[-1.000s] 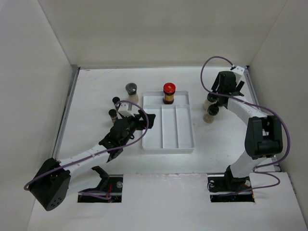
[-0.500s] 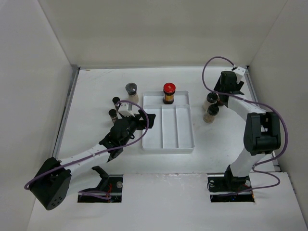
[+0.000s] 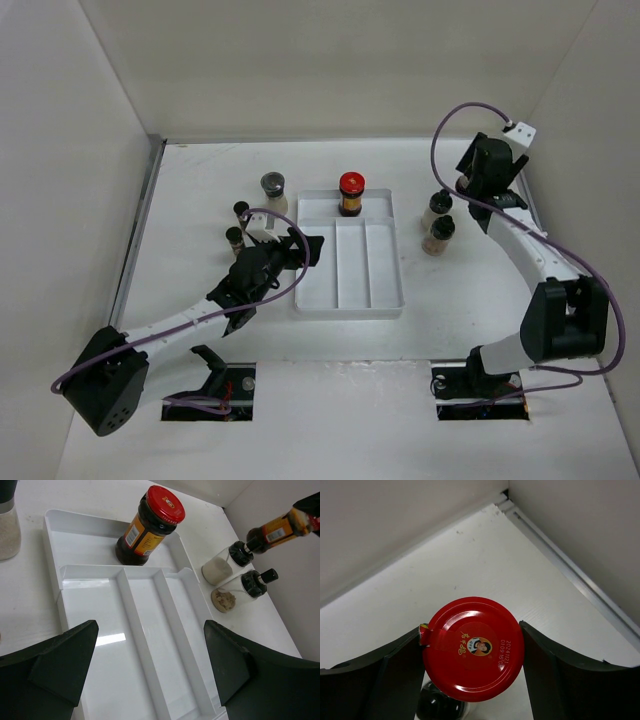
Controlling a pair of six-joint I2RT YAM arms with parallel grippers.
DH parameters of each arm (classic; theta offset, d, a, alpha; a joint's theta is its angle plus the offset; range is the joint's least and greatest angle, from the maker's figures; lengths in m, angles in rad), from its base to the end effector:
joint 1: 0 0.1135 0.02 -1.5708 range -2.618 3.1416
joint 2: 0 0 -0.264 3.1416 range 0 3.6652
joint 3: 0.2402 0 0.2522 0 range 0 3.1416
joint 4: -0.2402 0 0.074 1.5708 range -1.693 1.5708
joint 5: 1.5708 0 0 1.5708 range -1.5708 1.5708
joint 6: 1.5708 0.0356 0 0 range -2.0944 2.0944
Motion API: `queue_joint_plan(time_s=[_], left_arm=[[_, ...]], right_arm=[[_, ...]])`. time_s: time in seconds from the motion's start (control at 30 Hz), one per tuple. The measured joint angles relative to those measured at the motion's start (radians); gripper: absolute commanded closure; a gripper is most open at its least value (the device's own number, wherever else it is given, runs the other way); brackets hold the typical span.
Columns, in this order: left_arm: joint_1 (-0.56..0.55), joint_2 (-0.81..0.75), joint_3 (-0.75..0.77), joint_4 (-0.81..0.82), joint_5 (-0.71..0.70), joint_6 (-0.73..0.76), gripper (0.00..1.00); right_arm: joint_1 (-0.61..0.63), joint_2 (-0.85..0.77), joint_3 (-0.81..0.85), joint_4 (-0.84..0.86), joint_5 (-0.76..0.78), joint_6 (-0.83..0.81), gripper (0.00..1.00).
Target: Organize the condiment bottles
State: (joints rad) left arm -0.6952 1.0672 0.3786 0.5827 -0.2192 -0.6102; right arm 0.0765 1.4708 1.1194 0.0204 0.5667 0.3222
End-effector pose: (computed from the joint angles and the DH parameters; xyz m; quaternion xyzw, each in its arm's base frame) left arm 0.1800 -0.1401 0.2239 -0.0417 0.7415 -0.3391 0.5774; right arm 0.3431 0.0071 0.3144 0.2570 0.7557 -0.1126 0.5918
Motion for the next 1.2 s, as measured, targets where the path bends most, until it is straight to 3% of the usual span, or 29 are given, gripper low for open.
queue_joint_plan(time_s=[0.23, 0.47, 0.9, 1.2], left_arm=[[0.000, -0.003, -0.002, 0.006, 0.001, 0.000, 0.12], [0.001, -0.016, -0.015, 0.009, 0.000, 0.000, 0.12], [0.001, -0.010, -0.017, 0.013, 0.003, 0.000, 0.12], [0.001, 0.000, -0.018, 0.017, 0.003, 0.000, 0.12]], right_arm=[[0.177, -0.017, 0.060, 0.021, 0.002, -0.035, 0.53], [0.364, 0.111, 0.107, 0.047, -0.075, -0.033, 0.53], [0.385, 0.275, 0.119, 0.064, -0.128, 0.024, 0.52], [0.385, 0.332, 0.120, 0.116, -0.130, 0.037, 0.42]])
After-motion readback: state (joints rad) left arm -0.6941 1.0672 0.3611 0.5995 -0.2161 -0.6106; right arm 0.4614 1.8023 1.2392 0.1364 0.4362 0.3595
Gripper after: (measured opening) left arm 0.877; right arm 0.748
